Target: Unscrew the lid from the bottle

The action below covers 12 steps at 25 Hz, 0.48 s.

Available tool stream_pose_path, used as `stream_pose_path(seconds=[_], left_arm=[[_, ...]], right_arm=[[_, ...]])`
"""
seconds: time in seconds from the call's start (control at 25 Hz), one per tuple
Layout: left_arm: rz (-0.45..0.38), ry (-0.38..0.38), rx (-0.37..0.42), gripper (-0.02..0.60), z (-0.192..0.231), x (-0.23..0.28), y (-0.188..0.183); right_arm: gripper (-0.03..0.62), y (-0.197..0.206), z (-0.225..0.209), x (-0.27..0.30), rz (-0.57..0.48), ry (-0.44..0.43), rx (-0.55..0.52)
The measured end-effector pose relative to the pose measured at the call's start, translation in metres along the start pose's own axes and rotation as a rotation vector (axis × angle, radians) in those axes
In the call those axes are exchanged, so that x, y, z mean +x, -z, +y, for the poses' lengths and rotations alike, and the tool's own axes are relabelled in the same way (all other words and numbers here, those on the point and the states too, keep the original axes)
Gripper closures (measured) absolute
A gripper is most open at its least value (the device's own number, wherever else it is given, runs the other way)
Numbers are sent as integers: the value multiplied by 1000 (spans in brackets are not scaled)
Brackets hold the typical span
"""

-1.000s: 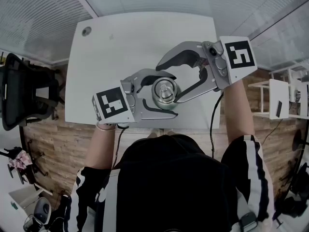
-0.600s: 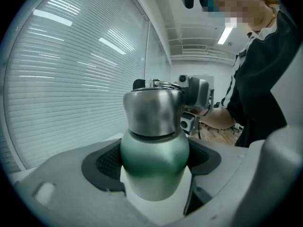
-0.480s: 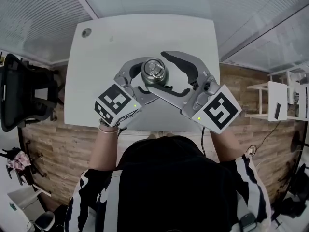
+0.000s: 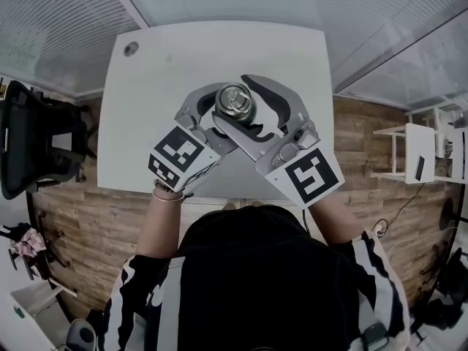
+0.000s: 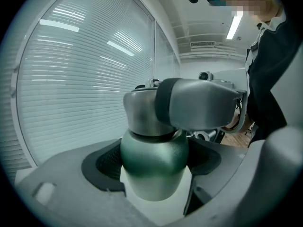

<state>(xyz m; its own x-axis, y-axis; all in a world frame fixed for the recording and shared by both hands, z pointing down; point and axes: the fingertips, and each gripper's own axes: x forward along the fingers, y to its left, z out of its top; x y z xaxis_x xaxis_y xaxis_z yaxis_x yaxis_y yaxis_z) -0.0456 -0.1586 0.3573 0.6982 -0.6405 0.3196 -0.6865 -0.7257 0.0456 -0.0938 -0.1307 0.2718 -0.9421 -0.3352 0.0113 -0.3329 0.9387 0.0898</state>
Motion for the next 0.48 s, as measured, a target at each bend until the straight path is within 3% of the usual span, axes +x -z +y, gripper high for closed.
stream_pose_path(seconds=[0.28, 0.48], left_arm=[[-12, 8, -6, 196, 0, 1, -3], [-21, 53, 16, 196, -6, -2, -5]], right_arm=[[339, -1, 1, 1, 6, -14, -1], [338, -3, 6, -1, 12, -86, 15]])
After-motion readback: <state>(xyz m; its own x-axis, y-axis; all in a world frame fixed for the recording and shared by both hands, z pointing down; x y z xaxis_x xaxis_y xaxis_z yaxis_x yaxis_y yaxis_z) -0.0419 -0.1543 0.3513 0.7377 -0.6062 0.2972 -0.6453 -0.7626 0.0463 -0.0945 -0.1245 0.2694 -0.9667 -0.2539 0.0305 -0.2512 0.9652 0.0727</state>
